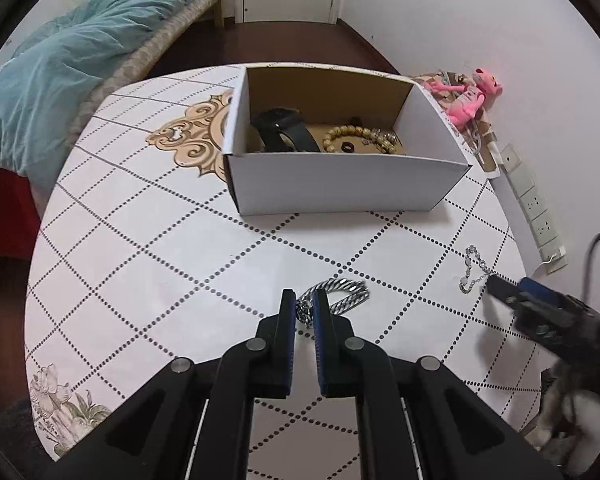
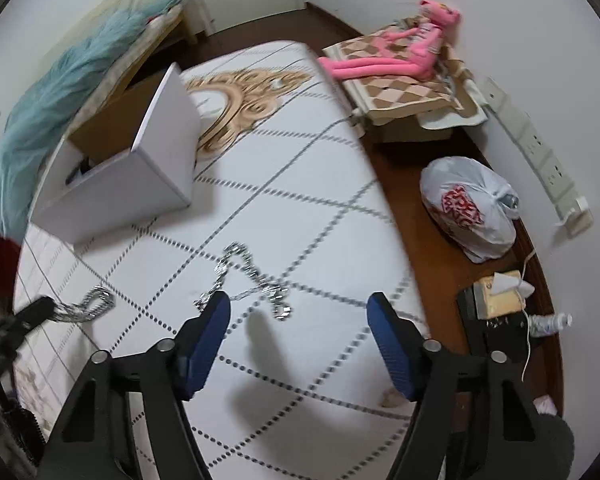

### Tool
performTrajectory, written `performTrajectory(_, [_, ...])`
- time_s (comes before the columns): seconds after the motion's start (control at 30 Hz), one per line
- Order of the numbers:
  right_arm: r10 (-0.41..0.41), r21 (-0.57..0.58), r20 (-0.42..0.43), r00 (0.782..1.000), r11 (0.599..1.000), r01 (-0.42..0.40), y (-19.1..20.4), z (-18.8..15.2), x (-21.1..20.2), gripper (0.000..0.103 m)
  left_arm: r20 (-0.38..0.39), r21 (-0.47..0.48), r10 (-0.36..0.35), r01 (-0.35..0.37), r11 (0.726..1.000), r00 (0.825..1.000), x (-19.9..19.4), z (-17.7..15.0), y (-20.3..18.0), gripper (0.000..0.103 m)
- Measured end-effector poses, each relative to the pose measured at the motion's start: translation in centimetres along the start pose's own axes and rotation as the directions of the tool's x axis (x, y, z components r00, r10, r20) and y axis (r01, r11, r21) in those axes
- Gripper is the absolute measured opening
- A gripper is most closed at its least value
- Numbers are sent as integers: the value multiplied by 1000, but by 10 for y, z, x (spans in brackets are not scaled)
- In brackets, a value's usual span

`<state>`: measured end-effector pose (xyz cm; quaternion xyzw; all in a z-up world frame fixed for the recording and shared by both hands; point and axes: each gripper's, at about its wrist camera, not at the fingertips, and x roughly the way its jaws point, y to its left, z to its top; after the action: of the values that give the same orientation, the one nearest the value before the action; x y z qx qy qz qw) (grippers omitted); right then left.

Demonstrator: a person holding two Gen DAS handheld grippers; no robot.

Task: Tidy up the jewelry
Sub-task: 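Grasp the thick silver chain with the left gripper while the right gripper grasps the thin chain, then carry both chains into the white box and open both grippers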

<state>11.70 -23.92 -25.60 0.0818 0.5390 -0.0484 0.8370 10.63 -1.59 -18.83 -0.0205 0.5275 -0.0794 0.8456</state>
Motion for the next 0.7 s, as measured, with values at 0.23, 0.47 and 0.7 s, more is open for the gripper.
performTrajectory(0.23, [-83, -112, 47, 995, 990, 87, 24, -3, 2, 5, 30, 7, -22, 22, 1000, 999, -12, 3, 0, 6])
performTrajectory(0.47, [68, -46, 73, 995, 997, -64, 18, 9, -30, 2, 87, 21, -70, 68, 997, 994, -38, 21, -8, 6])
performTrajectory(0.7, [206, -65, 157, 966, 978, -198, 33, 43, -91, 2, 162, 24, -148, 146, 989, 976, -79, 54, -11, 6])
